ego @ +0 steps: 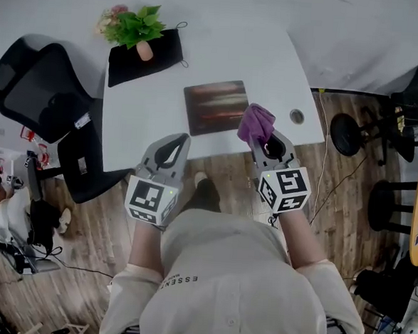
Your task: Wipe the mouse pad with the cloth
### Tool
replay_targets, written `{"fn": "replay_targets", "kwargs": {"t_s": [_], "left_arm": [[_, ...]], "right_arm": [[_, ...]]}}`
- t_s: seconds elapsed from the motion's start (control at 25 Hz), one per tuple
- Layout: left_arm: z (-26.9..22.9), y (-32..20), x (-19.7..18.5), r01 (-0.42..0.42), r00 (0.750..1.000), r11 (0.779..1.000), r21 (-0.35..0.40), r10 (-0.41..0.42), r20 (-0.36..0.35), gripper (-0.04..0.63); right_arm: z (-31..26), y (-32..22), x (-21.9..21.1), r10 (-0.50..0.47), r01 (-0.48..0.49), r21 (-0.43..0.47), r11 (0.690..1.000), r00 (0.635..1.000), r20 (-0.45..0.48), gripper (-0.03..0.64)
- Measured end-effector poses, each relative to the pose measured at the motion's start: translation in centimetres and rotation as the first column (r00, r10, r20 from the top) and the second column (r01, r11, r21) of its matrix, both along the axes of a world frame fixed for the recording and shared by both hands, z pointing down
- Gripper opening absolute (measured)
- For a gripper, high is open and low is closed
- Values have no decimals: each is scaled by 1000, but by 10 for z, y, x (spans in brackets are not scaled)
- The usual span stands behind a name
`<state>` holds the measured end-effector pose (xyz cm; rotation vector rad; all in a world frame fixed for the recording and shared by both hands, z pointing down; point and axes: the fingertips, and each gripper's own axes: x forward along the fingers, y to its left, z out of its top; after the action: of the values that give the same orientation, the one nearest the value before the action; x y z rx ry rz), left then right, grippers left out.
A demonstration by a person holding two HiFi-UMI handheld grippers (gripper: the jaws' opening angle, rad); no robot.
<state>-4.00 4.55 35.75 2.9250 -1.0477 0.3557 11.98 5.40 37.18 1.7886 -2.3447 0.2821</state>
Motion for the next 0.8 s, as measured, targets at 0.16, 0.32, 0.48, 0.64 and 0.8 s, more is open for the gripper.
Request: {"fn": "replay_targets", "kwargs": {"t_s": [0.16,0.32,0.48,0.64,0.8], "left_arm": [[2,-54,-5,33,999,999,-17,-33,-4,2],[10,-102,-21,66,998,997,-41,-66,-8,2],[22,-146,-37,89,996,994,-62,-90,-22,2],[40,-177,-49,93,995,992,-79,-95,-20,2],[51,-196,-62,122,992,988,-97,-126,-27,2]], "right_arm": [[9,-58,-8,-49,49,-52,997,999,6,91],[23,-111,-28,-94,95,-94,991,995,14,91],[53,-157,-57,-170,175,-201,964,984,44,91],[90,-190,-84,-244,250,-318,914,968,58,92],[122,-210,-105,-310,307,-404,862,949,61,91]]}}
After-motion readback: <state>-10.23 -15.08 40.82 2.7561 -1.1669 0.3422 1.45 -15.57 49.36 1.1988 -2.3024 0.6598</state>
